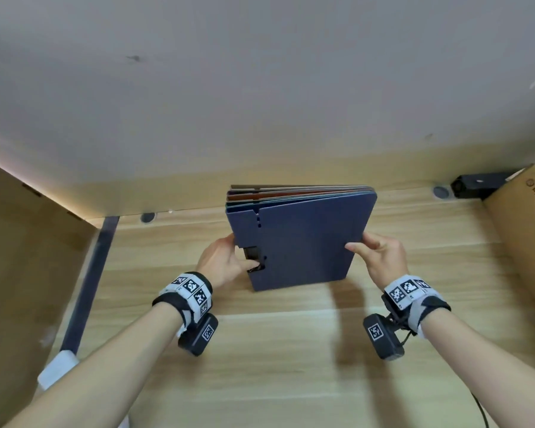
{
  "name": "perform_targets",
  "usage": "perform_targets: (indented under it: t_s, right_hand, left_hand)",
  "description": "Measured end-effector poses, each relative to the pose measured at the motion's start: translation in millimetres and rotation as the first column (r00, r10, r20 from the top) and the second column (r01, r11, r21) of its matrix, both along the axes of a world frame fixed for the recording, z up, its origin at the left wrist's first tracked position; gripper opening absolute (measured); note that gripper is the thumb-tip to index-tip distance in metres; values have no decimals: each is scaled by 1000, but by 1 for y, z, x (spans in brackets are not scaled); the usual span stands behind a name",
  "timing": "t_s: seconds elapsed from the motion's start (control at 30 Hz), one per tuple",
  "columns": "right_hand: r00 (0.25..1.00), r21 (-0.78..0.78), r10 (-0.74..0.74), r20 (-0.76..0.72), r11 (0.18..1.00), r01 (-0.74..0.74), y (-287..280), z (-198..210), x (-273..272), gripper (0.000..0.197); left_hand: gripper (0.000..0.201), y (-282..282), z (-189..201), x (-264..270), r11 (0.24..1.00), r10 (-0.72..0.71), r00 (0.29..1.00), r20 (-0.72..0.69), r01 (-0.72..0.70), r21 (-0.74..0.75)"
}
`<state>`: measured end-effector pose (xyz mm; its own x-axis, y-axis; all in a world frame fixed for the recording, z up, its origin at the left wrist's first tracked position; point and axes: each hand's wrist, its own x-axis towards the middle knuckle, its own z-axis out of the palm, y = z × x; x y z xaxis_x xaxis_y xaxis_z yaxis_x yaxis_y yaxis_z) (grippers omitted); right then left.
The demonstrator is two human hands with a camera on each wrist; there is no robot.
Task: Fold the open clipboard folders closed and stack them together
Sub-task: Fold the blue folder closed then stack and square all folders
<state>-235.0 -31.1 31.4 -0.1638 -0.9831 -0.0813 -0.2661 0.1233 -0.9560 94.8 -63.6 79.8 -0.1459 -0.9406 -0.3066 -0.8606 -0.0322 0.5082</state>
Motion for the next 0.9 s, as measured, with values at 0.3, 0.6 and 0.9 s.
perform_targets:
  t_s: [0.3,0.6,0.9]
  right_hand:
    - [993,167,119,-5,979,-116,-37,-4,132,22]
    - [944,411,310,-116,880,-239,-78,-76,316,25]
    - [908,585,400,-127,770,-257,-105,-94,413,27]
  left_hand:
    - [54,-2,12,137,942,86,933,-349,38,334]
    - [44,-2,-29,300,884,367,899,-238,-256,392]
    - [61,-30,-87,376,769,591,789,-168,-487,414]
